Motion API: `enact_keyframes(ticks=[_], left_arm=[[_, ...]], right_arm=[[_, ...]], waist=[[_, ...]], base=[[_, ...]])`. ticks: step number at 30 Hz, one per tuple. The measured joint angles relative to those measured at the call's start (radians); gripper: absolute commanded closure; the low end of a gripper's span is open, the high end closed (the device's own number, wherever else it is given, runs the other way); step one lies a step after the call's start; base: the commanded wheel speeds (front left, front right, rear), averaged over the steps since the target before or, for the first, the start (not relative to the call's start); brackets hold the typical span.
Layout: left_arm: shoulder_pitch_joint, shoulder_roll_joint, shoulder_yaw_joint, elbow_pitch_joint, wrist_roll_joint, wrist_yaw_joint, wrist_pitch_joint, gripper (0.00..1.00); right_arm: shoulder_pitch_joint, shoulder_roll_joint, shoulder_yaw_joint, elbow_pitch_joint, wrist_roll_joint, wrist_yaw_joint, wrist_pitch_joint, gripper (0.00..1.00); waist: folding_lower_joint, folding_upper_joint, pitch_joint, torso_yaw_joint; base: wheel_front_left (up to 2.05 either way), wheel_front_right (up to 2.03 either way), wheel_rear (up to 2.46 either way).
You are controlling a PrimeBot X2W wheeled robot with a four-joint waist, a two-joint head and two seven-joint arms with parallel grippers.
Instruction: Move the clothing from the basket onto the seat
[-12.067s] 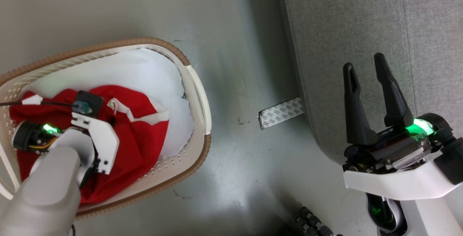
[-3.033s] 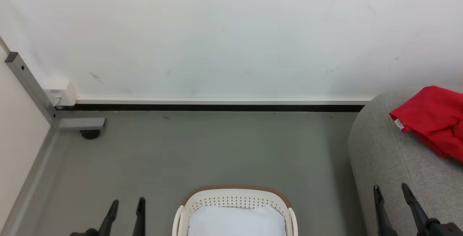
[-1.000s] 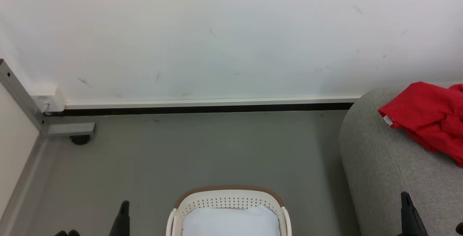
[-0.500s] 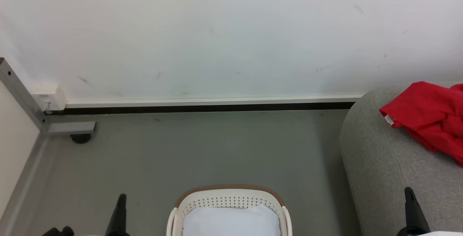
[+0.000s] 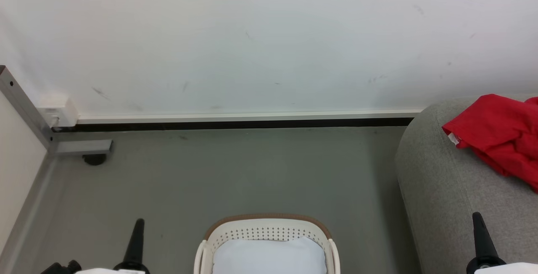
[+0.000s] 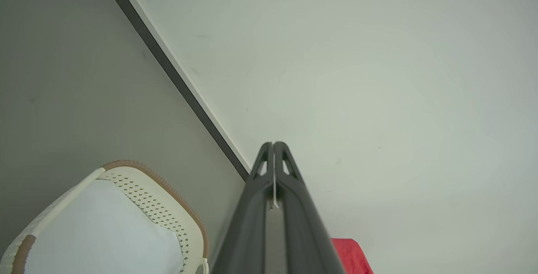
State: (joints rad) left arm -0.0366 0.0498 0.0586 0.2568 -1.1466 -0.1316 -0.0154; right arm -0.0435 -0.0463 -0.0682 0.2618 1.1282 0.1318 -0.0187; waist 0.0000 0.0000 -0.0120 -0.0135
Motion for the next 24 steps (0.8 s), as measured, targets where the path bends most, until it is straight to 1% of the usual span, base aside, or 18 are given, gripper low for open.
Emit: enact_keyframes(ticks=[24], left_arm=[[-0.029, 0.0, 0.026, -0.005, -0.205, 0.0, 0.06, 1.0]], right_arm=[[-0.029, -0.002, -0.018, -0.007, 0.221, 0.0, 0.058, 1.0]], waist=[[0.0, 0.0, 0.006, 0.005]], base=[[0.0, 0.0, 0.0]])
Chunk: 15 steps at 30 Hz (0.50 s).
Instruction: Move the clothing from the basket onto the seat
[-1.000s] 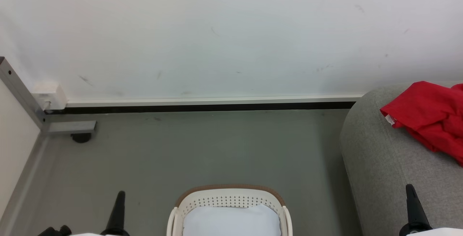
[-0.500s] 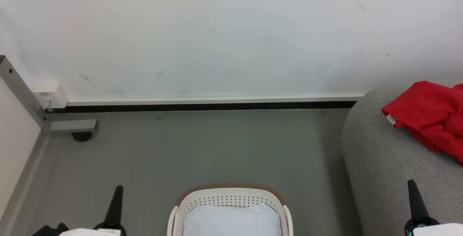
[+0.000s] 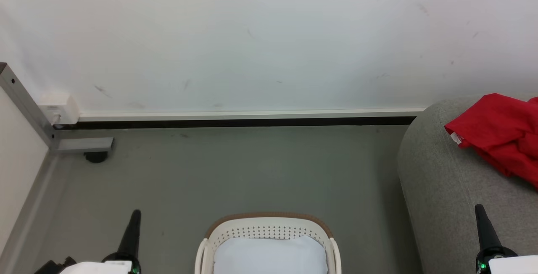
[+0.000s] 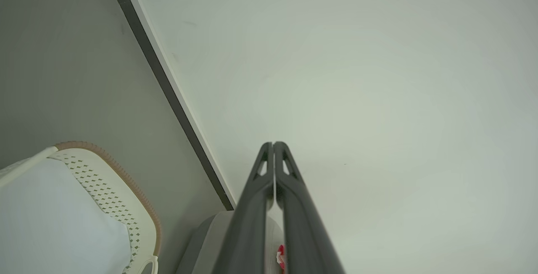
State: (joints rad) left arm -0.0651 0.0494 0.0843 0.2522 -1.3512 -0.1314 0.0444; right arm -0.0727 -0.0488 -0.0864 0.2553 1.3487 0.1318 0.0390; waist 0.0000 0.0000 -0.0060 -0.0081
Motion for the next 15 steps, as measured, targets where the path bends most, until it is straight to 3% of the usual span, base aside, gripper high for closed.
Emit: enact_keyframes(ticks=[15], left_arm=[[-0.019, 0.0, 0.013, -0.003, -0.116, 0.0, 0.031, 1.0]], right_arm=[[-0.011, -0.001, -0.01, -0.003, 0.115, 0.0, 0.032, 1.0]], waist=[[0.0, 0.0, 0.004, 0.003]], base=[[0.0, 0.0, 0.0]])
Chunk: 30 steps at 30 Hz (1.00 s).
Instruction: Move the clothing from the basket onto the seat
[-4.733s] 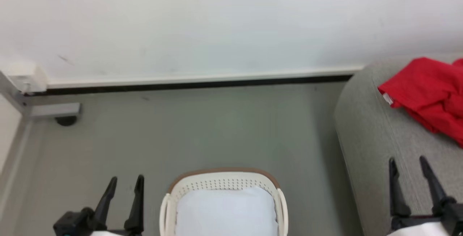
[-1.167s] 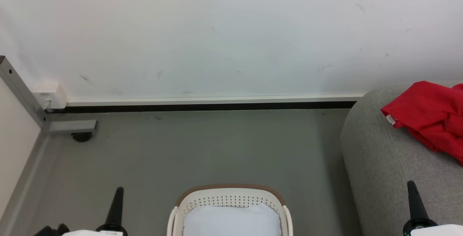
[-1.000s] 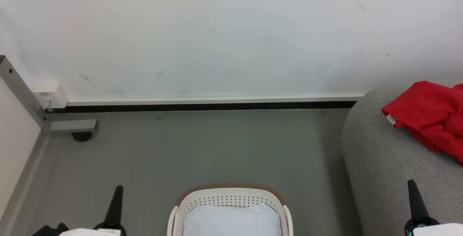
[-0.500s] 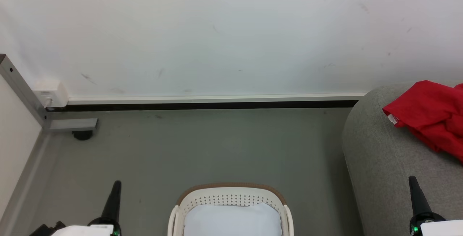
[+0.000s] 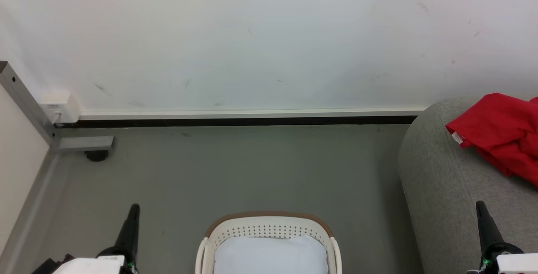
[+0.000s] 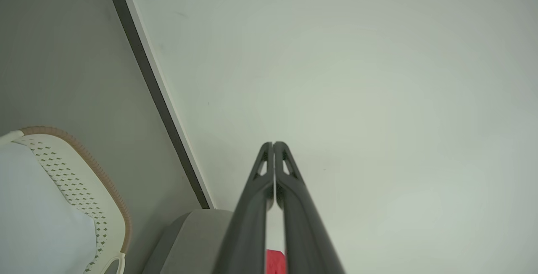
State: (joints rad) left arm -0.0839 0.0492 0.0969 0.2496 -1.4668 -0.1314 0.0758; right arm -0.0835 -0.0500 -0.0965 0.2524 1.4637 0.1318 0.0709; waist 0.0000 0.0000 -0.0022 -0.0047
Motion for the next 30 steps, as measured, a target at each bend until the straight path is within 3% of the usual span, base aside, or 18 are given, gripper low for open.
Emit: enact_keyframes(ticks=[19, 30], left_arm=[[-0.018, 0.0, 0.015, -0.003, -0.125, 0.0, 0.034, 1.0], [-0.021, 0.0, 0.017, -0.003, -0.138, 0.0, 0.038, 1.0]], right_arm=[[-0.017, -0.001, -0.011, -0.005, 0.132, 0.0, 0.035, 1.0], [-0.019, -0.001, -0.013, -0.006, 0.151, 0.0, 0.042, 1.0]], waist=[[0.0, 0.0, 0.005, 0.004], [0.0, 0.0, 0.005, 0.005]], base=[[0.0, 0.0, 0.0], [0.0, 0.0, 0.0]])
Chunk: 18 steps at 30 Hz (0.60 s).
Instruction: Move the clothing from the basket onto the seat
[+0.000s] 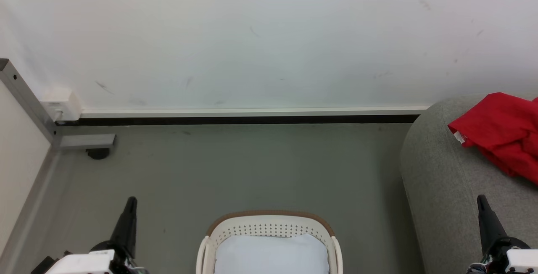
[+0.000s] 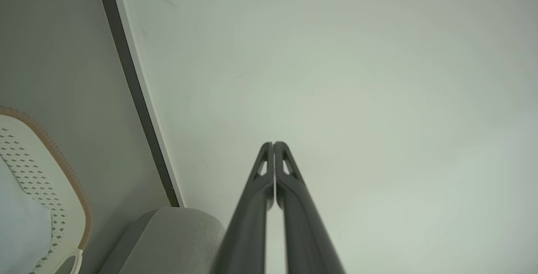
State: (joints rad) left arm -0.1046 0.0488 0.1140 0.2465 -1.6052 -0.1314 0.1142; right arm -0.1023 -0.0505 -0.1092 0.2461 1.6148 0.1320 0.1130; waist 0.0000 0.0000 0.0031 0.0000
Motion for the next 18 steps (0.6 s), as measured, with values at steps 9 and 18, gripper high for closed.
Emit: enact_keyframes(ticks=[9, 18], left_arm=[[0.0, 0.0, 0.0, 0.0, 0.0, 0.0, 0.0, 1.0], [0.0, 0.0, 0.0, 0.0, 0.0, 0.0, 0.0, 1.0]], right_arm=[[0.0, 0.0, -0.001, 0.0, 0.0, 0.0, 0.0, 1.0], [0.0, 0.0, -0.001, 0.0, 0.0, 0.0, 0.0, 1.0]], waist=[[0.0, 0.0, 0.0, 0.0], [0.0, 0.0, 0.0, 0.0]], base=[[0.0, 0.0, 0.0], [0.0, 0.0, 0.0]])
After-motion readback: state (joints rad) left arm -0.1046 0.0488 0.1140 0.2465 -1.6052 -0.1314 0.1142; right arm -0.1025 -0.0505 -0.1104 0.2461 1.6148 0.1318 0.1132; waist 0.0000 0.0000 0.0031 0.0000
